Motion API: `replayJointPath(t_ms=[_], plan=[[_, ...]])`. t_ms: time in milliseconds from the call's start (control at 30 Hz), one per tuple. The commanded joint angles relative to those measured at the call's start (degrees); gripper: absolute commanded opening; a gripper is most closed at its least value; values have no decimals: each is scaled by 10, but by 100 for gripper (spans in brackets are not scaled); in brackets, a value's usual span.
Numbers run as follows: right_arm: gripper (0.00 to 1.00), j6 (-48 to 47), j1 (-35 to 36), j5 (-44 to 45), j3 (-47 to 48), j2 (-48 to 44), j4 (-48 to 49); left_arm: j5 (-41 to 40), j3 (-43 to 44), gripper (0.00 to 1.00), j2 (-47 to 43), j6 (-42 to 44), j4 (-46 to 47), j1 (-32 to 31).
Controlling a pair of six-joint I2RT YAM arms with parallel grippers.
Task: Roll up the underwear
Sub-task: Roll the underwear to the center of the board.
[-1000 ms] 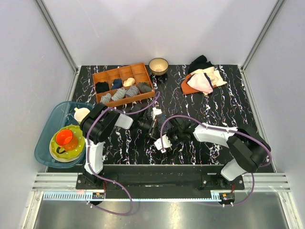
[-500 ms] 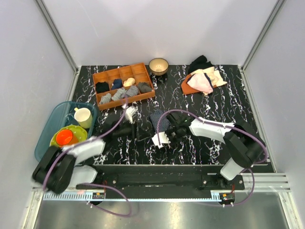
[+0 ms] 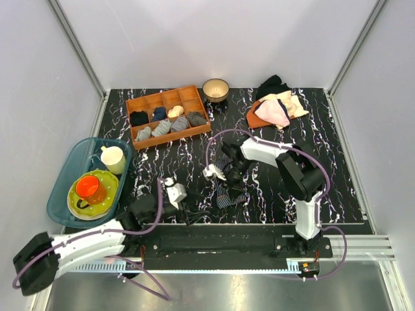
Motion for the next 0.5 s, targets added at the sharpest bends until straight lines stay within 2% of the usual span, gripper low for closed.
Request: replayJointPath(t_ms=[0,167,300,467], plan=[[24,32,-34,-29,29,24,-67,-82,63,70,121,126,-9,-65],[26,39,-52,-41,36,41,-72,-135,168,70,292,213,-78,-134],[27,38,-59,-50,36,49,-73,-181,212,72,356,250,-69,-155],[27,35,-65,-51,36,60,-76,-185,275,71,436,291,-104,-160]])
